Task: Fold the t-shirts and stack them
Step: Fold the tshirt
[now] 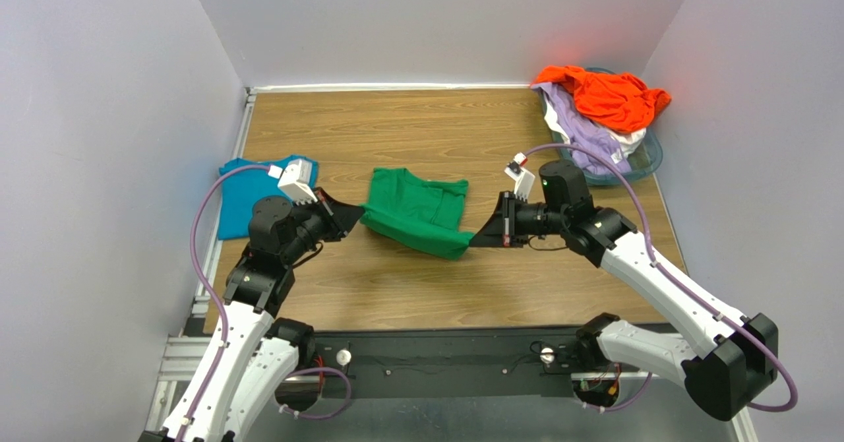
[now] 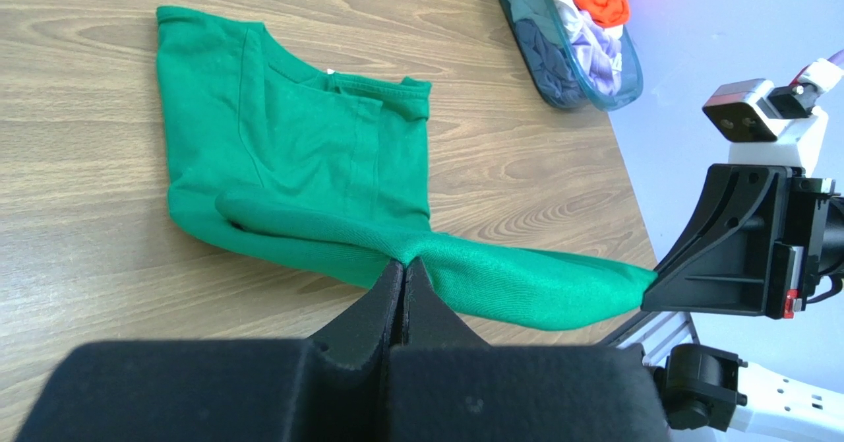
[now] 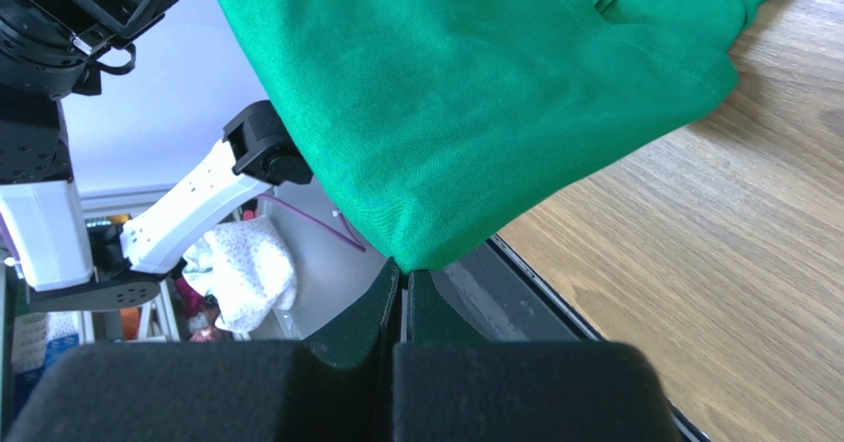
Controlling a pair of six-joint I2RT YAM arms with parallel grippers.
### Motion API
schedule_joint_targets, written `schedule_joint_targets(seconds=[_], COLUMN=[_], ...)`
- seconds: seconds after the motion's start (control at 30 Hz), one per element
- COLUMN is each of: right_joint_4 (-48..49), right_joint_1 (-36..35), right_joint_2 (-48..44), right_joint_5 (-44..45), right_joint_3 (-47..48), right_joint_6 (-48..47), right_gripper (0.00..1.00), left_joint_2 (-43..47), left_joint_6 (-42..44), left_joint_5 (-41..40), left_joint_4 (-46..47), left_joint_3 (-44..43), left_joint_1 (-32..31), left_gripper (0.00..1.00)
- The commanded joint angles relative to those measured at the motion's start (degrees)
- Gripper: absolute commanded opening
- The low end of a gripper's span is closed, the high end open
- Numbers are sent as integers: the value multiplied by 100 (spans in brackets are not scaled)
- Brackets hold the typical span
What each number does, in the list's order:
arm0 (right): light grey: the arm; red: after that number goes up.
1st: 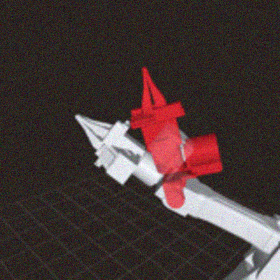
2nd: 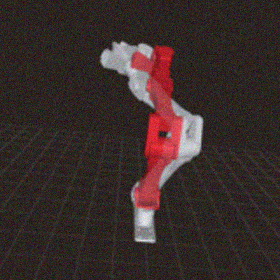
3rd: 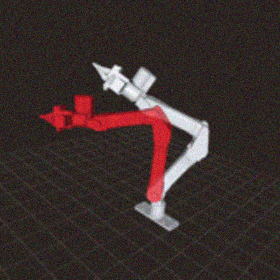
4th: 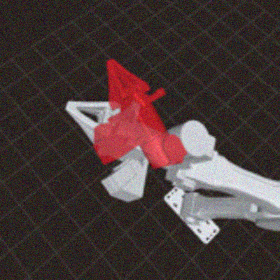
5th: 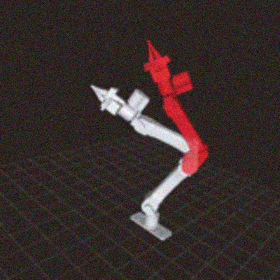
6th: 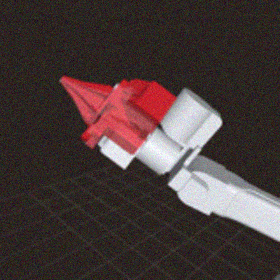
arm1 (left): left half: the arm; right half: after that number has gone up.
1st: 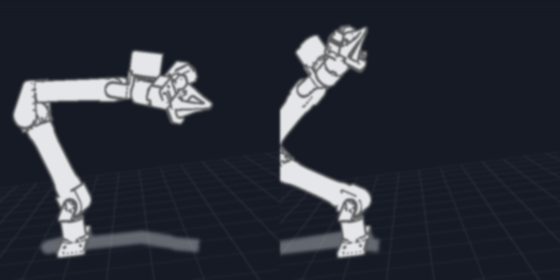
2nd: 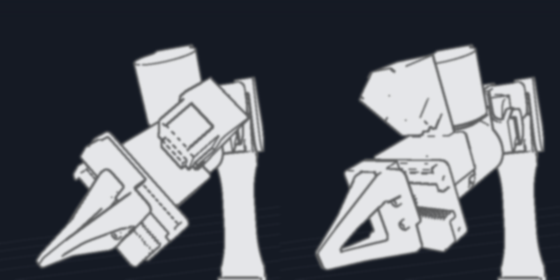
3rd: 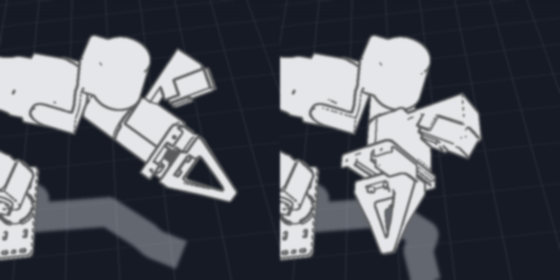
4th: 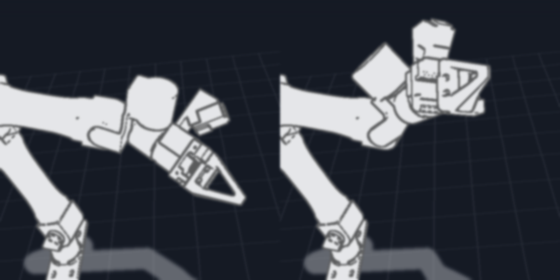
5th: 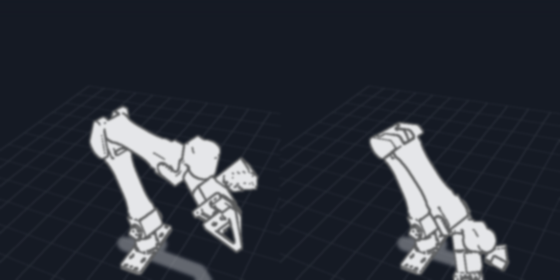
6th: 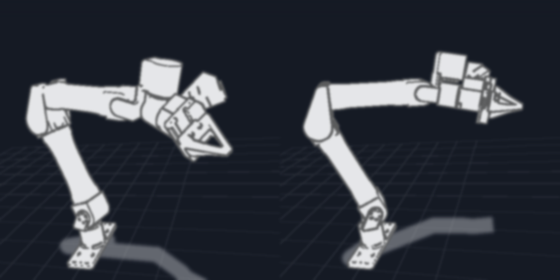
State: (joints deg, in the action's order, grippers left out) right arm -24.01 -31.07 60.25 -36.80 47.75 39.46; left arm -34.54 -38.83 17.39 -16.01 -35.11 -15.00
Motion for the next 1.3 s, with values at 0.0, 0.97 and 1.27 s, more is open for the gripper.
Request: schedule_joint_targets(seconds=[0.0,0.97,1.27], right_joint_4=[-183,274,309], right_joint_1=[-31,13,233], right_joint_2=[4,1630,2026], right_joint_5=[-179,787,1280], right_joint_3=[191,1166,1430], right_joint_6=[53,-641,-799], right_gripper=[6,1,1], left_joint_2=[150,-297,-1597], left_joint_6=[7,-696,-529], left_joint_5=[-227,-1633,-1801], left_joint_4=[-69,18,546], left_joint_3=[-101,49,-469], left_joint_1=[15,15,15], left_gripper=[0,0,0])
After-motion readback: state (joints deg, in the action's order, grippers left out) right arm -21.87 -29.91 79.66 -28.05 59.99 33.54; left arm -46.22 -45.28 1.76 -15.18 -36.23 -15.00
